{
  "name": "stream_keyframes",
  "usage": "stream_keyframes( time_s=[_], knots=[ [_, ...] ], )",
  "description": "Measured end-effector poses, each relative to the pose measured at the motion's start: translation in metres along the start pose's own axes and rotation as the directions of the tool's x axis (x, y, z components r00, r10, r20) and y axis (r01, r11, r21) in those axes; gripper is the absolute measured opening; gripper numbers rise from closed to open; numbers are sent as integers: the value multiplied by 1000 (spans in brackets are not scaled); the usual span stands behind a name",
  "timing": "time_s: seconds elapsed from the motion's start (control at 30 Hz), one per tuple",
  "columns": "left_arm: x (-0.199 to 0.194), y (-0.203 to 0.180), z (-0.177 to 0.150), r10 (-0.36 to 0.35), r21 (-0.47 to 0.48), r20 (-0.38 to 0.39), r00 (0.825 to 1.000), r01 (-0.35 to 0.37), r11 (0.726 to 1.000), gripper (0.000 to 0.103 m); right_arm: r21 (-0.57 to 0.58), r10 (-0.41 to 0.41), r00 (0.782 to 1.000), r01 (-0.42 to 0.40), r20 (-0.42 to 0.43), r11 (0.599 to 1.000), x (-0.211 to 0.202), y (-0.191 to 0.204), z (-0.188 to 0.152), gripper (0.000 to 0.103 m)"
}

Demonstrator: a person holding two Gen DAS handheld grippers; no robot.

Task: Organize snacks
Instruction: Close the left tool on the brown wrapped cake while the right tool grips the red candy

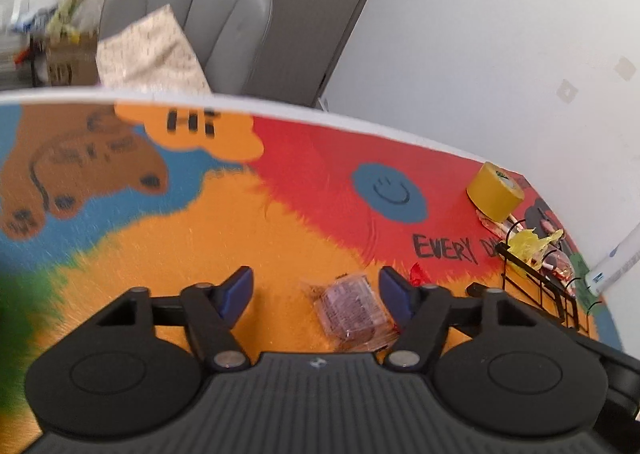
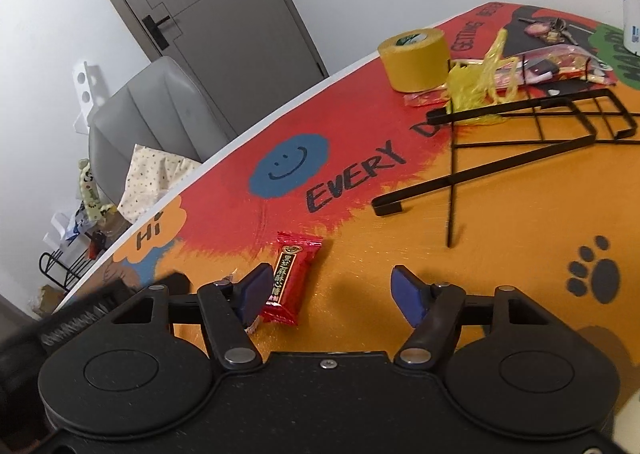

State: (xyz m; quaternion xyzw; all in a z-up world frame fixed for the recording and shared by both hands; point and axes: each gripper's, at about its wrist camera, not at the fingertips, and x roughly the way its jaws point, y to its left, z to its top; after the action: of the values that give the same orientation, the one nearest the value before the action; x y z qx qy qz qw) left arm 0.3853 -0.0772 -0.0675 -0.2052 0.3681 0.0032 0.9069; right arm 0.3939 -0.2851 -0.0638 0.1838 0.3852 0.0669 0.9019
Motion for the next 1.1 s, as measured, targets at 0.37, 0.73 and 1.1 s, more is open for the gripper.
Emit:
stream_keyframes(
  time_s=[0.37,0.73,1.1],
  knots=[
    [13,2,-9,-24,14,34,999,24,1000,65,-10,-26,999,26,-21,1000,13,4,0,66],
    [11,-12,-13,28,137,-9,1000,-26,990,64,-9,-57,998,57,-11,998,14,8,4,66],
    [8,6,0,40,115,-45,998,-34,993,57,-82,-56,998,53,-34,995,29,36,5,66]
  ],
)
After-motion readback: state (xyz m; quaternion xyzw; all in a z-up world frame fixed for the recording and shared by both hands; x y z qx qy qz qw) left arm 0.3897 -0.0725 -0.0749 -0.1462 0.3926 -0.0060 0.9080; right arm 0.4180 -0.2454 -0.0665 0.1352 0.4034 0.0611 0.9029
